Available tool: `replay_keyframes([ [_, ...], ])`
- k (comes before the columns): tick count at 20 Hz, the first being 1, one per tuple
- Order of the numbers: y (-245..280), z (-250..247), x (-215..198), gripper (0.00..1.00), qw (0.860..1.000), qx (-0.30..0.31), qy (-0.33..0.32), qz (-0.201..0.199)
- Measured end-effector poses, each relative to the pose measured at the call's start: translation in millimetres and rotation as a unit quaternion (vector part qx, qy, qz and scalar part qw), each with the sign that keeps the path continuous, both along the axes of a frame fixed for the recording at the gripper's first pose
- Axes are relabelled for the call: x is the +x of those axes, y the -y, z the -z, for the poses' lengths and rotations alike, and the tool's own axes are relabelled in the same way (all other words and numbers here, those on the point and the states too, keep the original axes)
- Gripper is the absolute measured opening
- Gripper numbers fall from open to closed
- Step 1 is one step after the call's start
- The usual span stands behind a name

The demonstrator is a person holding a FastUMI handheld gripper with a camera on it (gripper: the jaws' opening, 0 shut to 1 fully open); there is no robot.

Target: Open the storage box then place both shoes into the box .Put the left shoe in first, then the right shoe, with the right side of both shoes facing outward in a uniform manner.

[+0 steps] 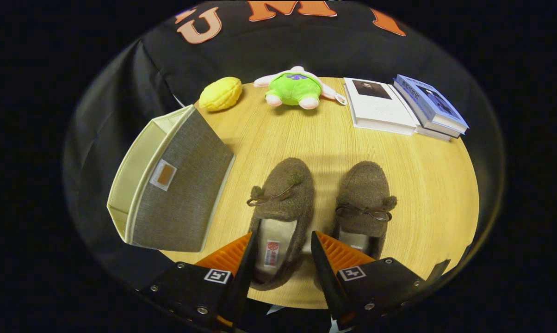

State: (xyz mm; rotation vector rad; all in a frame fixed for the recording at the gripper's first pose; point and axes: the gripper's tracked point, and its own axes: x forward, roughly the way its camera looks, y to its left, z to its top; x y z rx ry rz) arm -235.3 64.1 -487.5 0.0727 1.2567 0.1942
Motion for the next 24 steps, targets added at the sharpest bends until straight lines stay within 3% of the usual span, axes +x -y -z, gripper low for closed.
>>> replay_keyframes([
  [3,14.0,21.4,15.3,0.45,0.999,-0.047,0.024,-0.005],
  [5,16.0,34.9,15.9,0.34,0.998,-0.064,0.009,-0.007],
  [8,13.0,48.0,26.5,0.28,0.997,-0.071,0.013,-0.003],
  [13,12.6,47.9,30.7,0.03,0.997,-0.074,0.009,0.038],
  [17,-4.2,6.7,38.9,0.02,0.997,-0.034,0.015,0.063],
  [24,-61.7,-95.2,80.7,0.03,0.996,0.010,0.054,0.067],
])
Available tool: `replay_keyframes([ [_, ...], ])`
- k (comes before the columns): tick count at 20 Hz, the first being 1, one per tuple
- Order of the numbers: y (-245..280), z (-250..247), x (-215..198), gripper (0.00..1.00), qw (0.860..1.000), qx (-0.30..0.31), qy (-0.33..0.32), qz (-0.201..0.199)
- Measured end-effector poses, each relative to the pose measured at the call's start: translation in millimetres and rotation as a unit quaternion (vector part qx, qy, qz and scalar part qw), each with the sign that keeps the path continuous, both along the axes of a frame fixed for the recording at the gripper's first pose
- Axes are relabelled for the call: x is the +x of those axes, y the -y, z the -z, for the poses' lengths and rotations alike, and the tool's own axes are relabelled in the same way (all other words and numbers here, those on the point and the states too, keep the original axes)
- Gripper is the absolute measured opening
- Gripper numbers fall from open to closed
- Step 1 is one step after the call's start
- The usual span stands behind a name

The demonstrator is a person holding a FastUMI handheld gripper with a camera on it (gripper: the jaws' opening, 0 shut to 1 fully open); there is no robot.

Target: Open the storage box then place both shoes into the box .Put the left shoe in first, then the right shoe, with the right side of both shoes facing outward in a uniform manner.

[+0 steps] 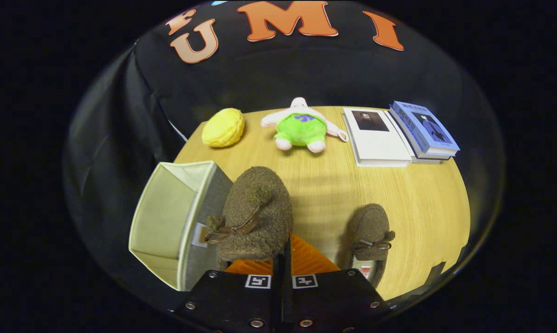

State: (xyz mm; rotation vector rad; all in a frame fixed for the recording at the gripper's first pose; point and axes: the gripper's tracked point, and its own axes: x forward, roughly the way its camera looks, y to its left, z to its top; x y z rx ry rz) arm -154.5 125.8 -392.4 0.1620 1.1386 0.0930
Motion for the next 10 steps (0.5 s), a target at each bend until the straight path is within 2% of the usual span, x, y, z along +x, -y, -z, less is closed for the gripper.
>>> replay_keyframes([
  [5,-71.7,-36.0,20.8,0.02,0.999,0.032,0.006,-0.023],
  [10,-148.6,-15.0,30.2,0.03,0.998,0.051,-0.027,-0.025],
])
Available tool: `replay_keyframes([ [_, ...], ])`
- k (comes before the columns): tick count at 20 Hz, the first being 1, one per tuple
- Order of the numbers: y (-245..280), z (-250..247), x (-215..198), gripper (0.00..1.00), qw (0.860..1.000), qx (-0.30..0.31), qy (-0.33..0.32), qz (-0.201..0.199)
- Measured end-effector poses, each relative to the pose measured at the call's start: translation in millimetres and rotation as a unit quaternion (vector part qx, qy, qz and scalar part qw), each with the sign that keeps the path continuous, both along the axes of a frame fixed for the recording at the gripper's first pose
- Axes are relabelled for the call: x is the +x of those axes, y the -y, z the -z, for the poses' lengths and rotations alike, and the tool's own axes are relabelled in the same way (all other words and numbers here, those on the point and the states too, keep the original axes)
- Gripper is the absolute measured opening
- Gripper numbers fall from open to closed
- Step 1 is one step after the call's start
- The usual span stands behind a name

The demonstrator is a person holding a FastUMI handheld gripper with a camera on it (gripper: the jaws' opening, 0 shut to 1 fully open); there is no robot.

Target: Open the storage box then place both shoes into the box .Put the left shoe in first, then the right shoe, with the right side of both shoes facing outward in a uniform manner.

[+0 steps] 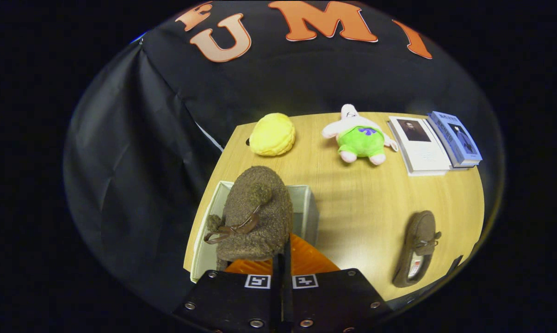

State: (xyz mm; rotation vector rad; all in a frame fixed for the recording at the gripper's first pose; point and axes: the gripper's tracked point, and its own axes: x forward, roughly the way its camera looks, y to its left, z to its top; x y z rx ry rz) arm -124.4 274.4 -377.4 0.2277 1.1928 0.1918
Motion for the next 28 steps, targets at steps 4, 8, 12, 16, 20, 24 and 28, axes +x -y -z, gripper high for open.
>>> replay_keyframes([
  [4,-37.2,30.1,-11.1,0.03,0.999,-0.012,-0.028,-0.013],
  [8,-52.1,67.5,-20.6,0.04,0.997,-0.033,-0.070,-0.004],
  [12,-75.9,91.1,-26.1,0.09,0.993,-0.010,-0.117,0.007],
  [16,-101.0,89.8,-37.9,0.36,0.986,0.058,-0.158,-0.007],
  [20,-84.7,54.3,-34.4,0.49,0.985,0.102,-0.137,-0.025],
  [24,-37.3,7.4,-23.6,0.74,0.989,0.122,-0.080,-0.036],
  [28,35.5,-13.1,-20.1,0.95,0.995,0.090,-0.026,-0.040],
])
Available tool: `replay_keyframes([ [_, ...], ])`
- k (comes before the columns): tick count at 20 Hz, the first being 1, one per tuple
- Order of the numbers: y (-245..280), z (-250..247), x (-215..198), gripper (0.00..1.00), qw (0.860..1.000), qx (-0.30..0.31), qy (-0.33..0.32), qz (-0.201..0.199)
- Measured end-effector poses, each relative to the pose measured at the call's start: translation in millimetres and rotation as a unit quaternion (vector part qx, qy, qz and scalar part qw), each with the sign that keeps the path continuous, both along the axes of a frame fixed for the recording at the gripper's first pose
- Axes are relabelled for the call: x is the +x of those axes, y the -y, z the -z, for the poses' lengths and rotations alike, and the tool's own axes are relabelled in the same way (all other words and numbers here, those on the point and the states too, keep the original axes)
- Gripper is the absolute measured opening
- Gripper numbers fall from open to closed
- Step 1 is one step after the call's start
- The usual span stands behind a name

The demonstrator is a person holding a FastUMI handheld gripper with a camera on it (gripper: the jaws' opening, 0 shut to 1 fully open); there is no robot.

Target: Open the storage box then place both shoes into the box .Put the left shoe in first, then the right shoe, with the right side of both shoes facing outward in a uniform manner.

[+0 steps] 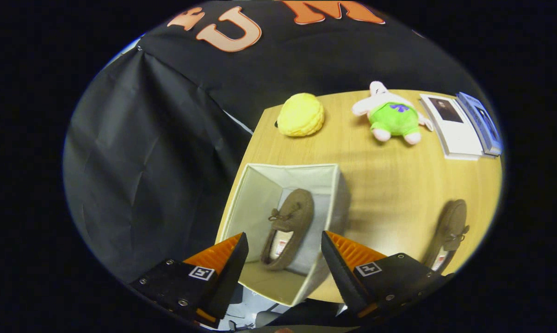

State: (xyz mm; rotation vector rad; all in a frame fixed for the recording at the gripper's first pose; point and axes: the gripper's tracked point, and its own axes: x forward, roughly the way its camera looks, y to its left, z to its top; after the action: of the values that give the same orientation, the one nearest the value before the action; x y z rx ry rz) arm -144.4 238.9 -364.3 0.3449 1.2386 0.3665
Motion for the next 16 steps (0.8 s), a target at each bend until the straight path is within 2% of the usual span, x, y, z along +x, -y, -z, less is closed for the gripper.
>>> replay_keyframes([
  [5,106.7,12.9,-11.2,0.97,0.996,-0.083,0.041,0.019],
  [13,234.8,67.4,-83.0,0.98,0.985,-0.164,-0.010,0.045],
  [16,270.8,93.9,-104.8,0.96,0.979,-0.200,-0.026,0.036],
])
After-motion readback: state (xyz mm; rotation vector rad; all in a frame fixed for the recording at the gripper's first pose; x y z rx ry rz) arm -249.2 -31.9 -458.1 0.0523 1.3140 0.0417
